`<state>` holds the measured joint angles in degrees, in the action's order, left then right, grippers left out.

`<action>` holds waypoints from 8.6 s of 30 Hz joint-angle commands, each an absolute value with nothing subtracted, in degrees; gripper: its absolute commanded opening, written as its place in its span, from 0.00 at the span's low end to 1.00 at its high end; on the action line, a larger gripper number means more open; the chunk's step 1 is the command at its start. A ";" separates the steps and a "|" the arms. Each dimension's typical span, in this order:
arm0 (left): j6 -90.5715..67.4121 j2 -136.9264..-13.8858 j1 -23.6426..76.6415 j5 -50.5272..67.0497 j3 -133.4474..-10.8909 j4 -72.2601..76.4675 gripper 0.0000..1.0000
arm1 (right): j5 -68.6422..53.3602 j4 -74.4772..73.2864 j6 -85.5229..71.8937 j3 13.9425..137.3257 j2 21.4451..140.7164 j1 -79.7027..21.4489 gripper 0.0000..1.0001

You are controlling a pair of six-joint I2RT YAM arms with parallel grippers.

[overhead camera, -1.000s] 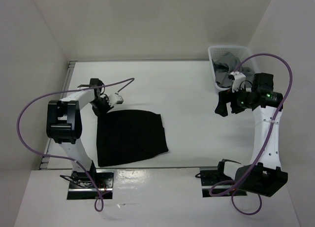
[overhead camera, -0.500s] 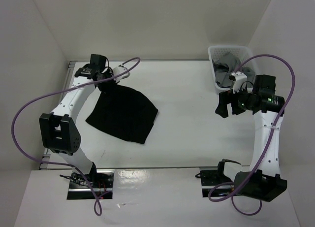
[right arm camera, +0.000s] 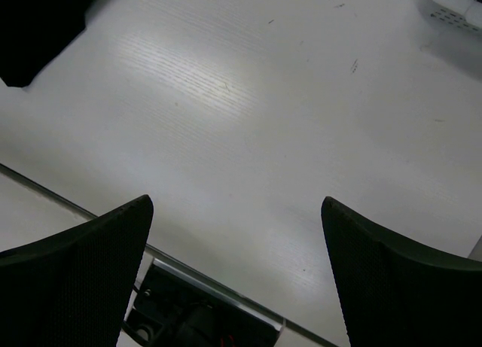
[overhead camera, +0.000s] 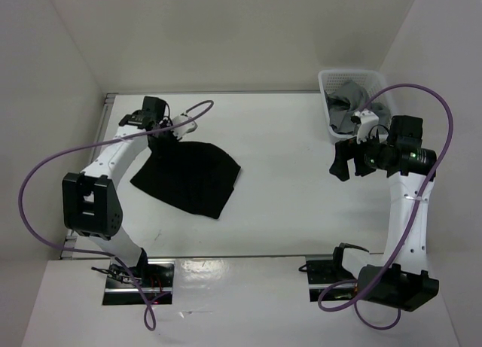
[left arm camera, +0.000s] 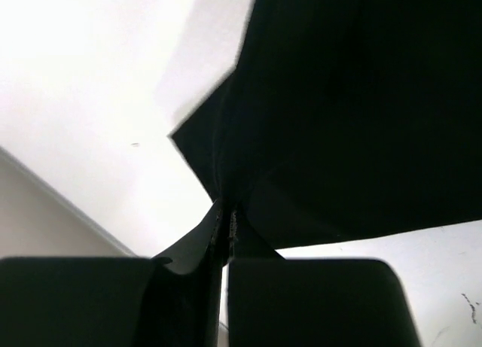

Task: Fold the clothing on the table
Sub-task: Flatten the skirt out

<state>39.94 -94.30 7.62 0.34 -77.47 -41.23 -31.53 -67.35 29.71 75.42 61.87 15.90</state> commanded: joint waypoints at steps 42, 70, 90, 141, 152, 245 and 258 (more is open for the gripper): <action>21.01 -53.88 20.48 11.44 -65.92 -60.91 0.00 | -34.62 -67.32 31.55 74.97 59.67 12.83 0.96; 10.63 -71.10 -8.52 25.49 -68.91 -44.03 0.00 | -34.70 -64.07 30.15 93.07 99.39 -34.88 0.94; 11.16 -69.52 -18.54 27.68 -62.14 -40.96 0.00 | -53.69 -59.15 36.64 98.18 120.40 -43.95 0.87; 12.74 -68.99 -20.65 30.32 -61.61 -41.48 0.02 | -59.06 -59.94 36.74 102.57 129.99 -48.43 0.21; 14.41 -67.85 -20.04 30.77 -63.71 -44.91 0.00 | -43.97 -55.20 28.84 103.10 120.79 -48.35 0.00; 31.38 -75.22 -0.09 30.95 -71.89 -46.59 0.00 | -14.25 -45.54 33.85 87.54 93.51 -30.77 0.00; 25.66 -85.68 -0.09 26.54 -75.15 -35.60 0.12 | 0.52 -33.06 32.52 93.60 105.99 -29.71 0.00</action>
<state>27.68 -84.68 -0.23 26.83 -72.66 -40.42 -4.14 -39.90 33.26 90.80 104.64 -30.06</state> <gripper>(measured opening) 0.113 0.008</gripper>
